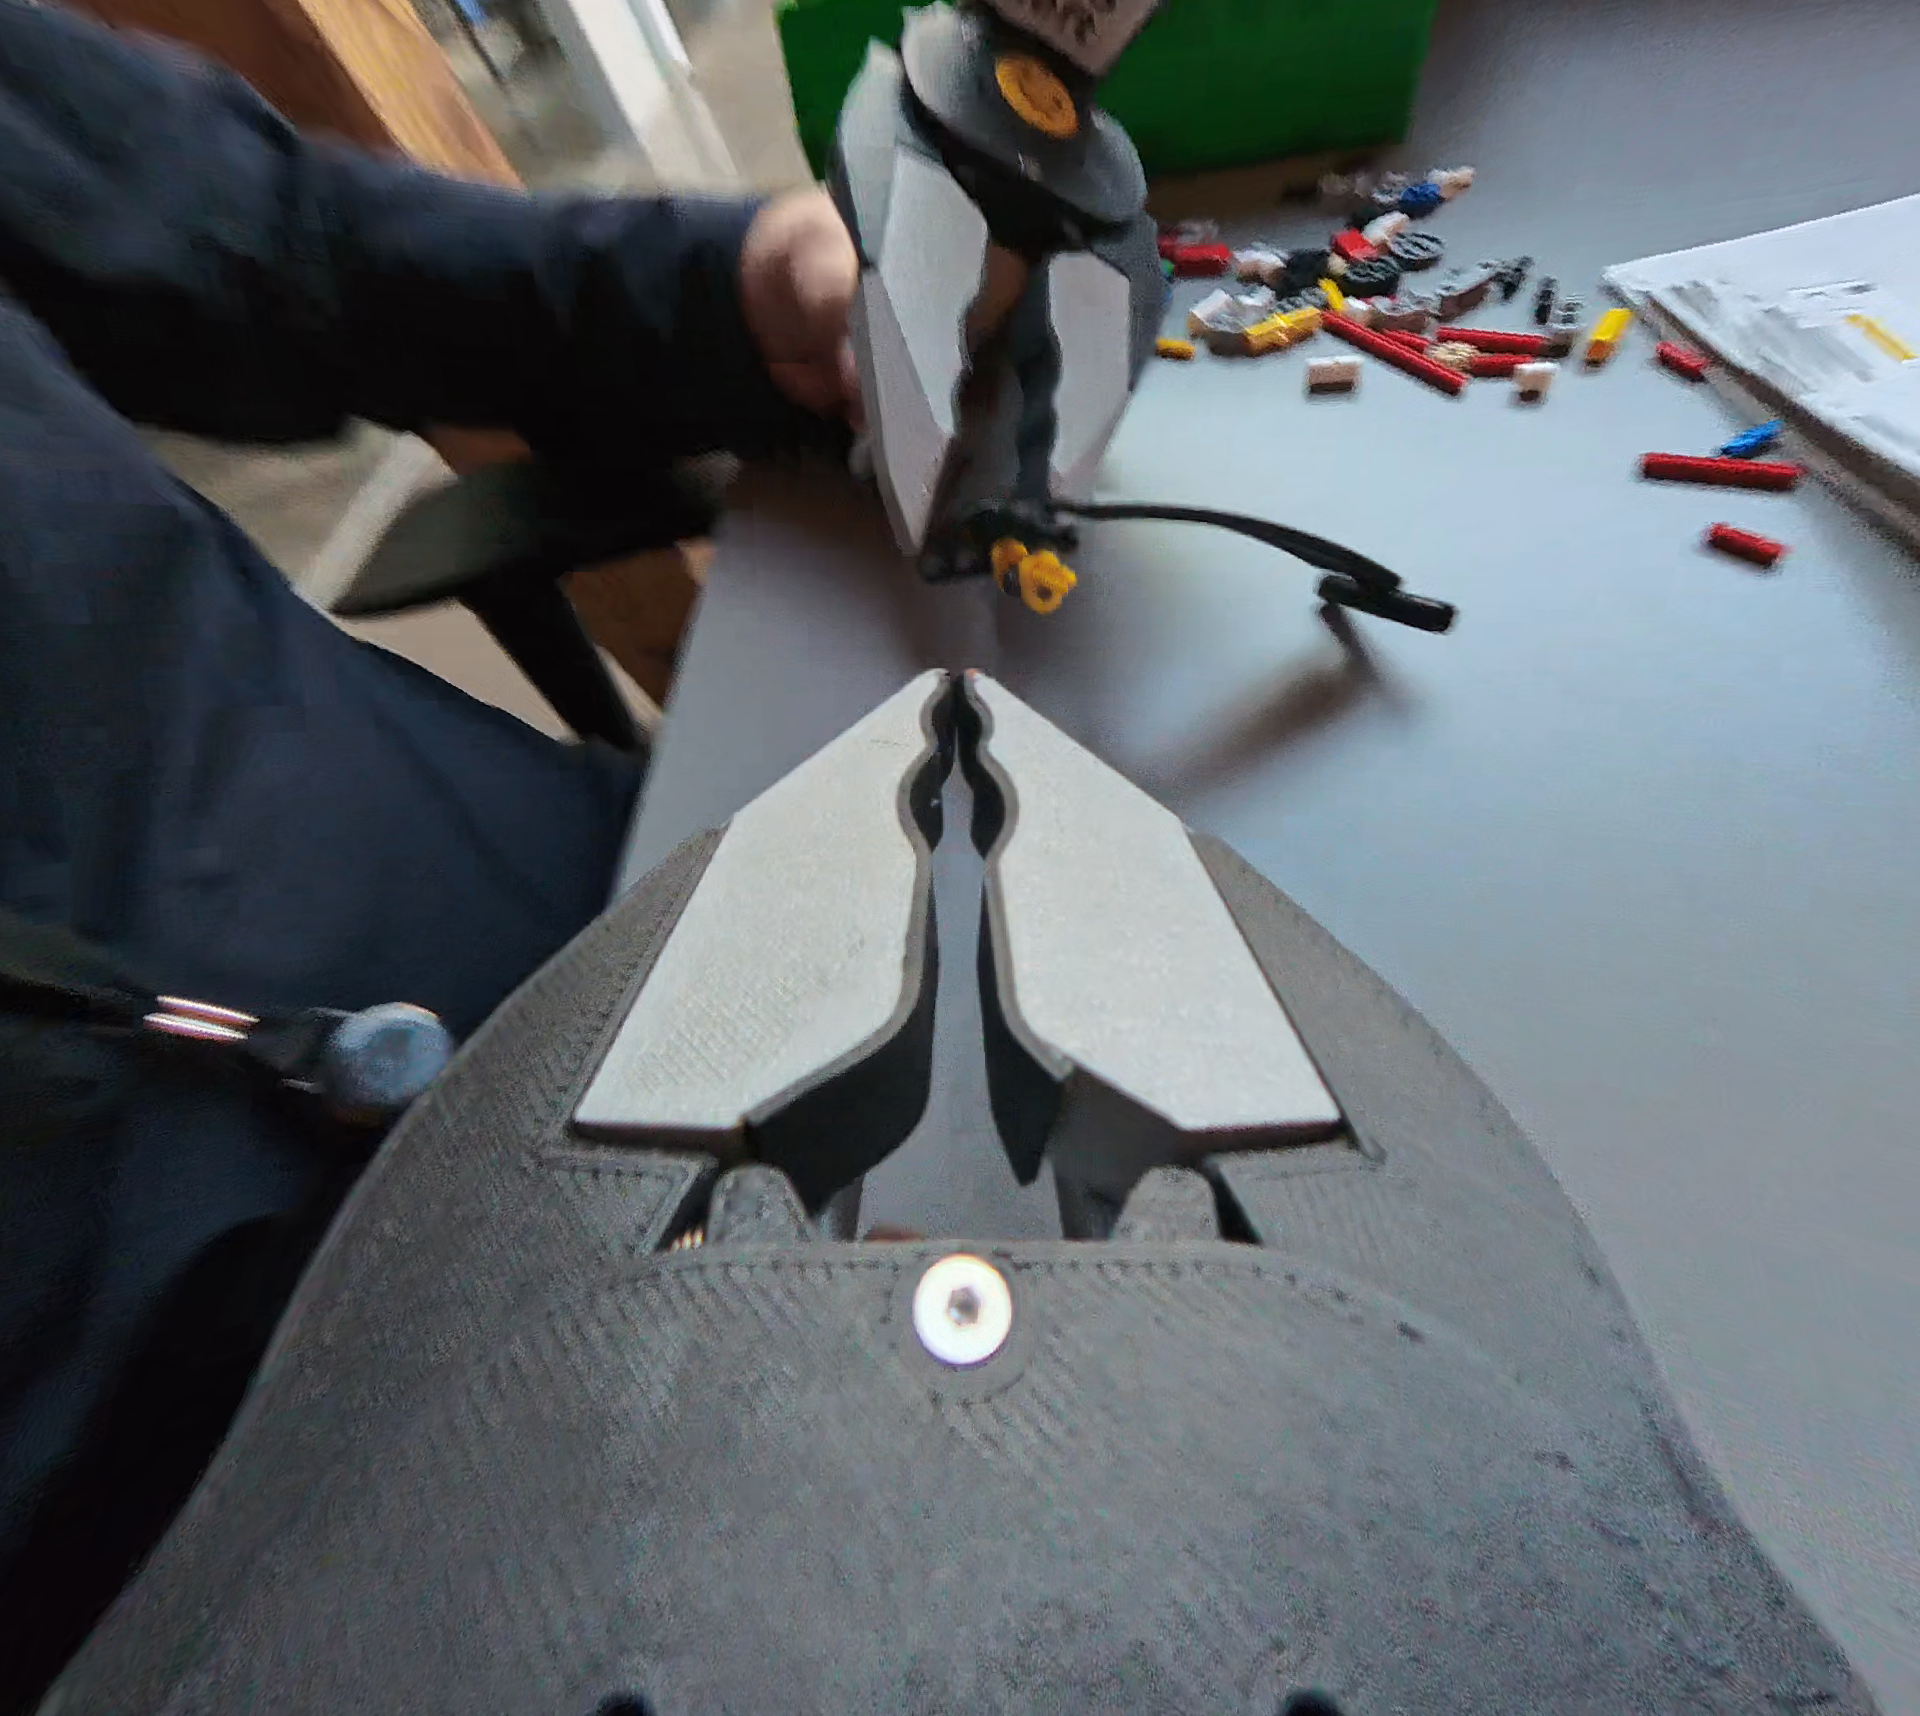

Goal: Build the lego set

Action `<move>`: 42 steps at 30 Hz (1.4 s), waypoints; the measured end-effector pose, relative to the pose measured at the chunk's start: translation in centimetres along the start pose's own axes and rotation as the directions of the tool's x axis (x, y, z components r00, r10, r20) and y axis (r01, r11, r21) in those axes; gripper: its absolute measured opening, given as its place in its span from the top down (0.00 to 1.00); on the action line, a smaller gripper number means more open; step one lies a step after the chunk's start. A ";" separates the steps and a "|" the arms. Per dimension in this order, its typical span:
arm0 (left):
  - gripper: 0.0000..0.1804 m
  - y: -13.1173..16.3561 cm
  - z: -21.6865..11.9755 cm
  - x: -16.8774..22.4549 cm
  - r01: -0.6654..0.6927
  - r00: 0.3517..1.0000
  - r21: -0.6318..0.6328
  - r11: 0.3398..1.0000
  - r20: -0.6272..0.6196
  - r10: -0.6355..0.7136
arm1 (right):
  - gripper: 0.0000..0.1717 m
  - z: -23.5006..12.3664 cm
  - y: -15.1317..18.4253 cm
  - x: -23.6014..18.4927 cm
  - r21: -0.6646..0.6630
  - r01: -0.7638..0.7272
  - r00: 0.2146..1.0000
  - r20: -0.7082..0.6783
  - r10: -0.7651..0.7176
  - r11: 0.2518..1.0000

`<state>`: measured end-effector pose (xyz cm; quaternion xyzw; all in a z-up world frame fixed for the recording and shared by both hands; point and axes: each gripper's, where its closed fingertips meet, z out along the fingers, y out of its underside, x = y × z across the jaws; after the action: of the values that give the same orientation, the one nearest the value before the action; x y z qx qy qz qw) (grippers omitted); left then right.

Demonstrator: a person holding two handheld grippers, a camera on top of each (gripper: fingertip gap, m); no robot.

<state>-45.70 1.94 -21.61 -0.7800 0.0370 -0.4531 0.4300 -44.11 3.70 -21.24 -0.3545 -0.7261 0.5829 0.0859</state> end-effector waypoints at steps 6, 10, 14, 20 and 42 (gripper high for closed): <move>0.90 -0.1 0.6 1.2 -0.019 0.998 0.012 1.000 -0.066 0.020 | 0.84 0.5 0.4 -0.2 -0.038 -0.139 0.986 0.086 0.142 0.990; 0.90 -0.3 0.4 1.4 -0.022 0.997 0.033 0.999 -0.078 0.024 | 1.00 0.0 -0.4 -0.6 0.021 -0.047 0.997 0.062 0.046 0.999; 0.89 -0.5 0.4 1.5 -0.032 0.997 0.049 0.998 -0.072 0.035 | 1.00 -1.4 -2.9 -0.3 0.183 -0.015 1.000 0.020 0.011 0.983; 0.90 -1.8 -0.1 2.4 -0.092 0.991 0.157 0.983 -0.080 0.106 | 1.00 -6.0 -6.9 0.1 0.433 0.425 0.878 -0.411 -0.246 0.795; 0.90 -1.0 0.7 2.7 -0.144 0.987 0.093 0.985 -0.059 0.150 | 0.99 -0.4 -3.0 -0.5 0.214 0.106 0.994 -0.058 -0.096 0.971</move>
<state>-43.91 1.82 -19.28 -0.7399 0.0886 -0.4468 0.4951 -44.75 3.51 -18.20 -0.3193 -0.6731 0.6448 0.1708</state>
